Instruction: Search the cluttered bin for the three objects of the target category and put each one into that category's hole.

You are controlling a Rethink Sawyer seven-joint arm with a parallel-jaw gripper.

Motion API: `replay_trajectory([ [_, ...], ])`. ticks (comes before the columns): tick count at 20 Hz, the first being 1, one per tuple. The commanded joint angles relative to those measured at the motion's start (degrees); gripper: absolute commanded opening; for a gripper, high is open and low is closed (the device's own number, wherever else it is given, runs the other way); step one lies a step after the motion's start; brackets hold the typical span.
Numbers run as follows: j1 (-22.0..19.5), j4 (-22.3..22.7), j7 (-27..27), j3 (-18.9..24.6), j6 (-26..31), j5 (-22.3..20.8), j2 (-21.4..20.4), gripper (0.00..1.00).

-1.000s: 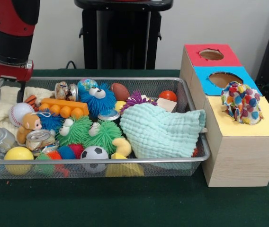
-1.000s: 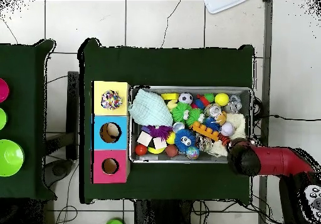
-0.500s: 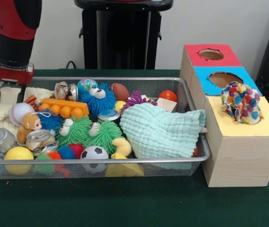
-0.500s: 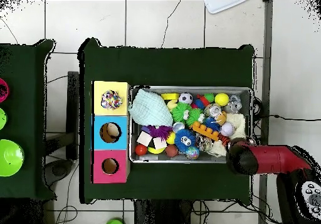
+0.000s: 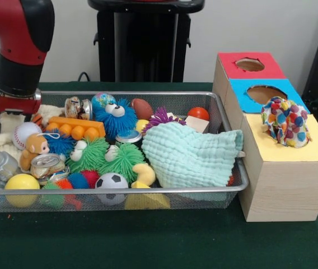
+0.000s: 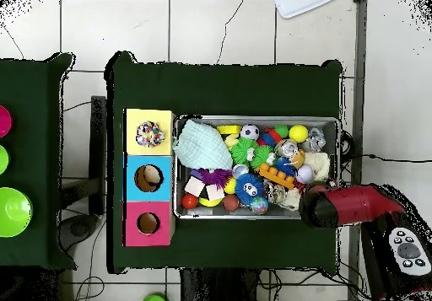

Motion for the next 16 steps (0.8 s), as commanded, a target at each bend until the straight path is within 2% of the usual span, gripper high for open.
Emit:
replay_trajectory([
  [1, 1.42, -6.60, -4.60, 2.31, -4.06, -6.62, 5.68, 1.00],
  [2, 1.14, -6.37, -4.23, 2.75, -5.48, -7.10, 5.58, 0.00],
  [4, 0.65, -6.12, -5.27, 3.37, -3.83, -5.92, 5.45, 0.00],
  [6, -2.42, -3.74, -9.68, 7.19, -3.21, -3.90, 4.08, 0.00],
  [7, -2.96, -3.03, -11.08, 7.76, 0.06, -1.49, 3.26, 0.00],
  [9, -5.12, 0.42, -11.45, 10.67, 1.75, 2.60, -0.20, 0.00],
  [11, -7.52, 4.22, -13.85, 14.42, 6.10, 7.87, -3.29, 0.00],
  [16, -6.40, 9.34, -7.46, 17.28, 12.53, 17.81, -9.14, 0.00],
])
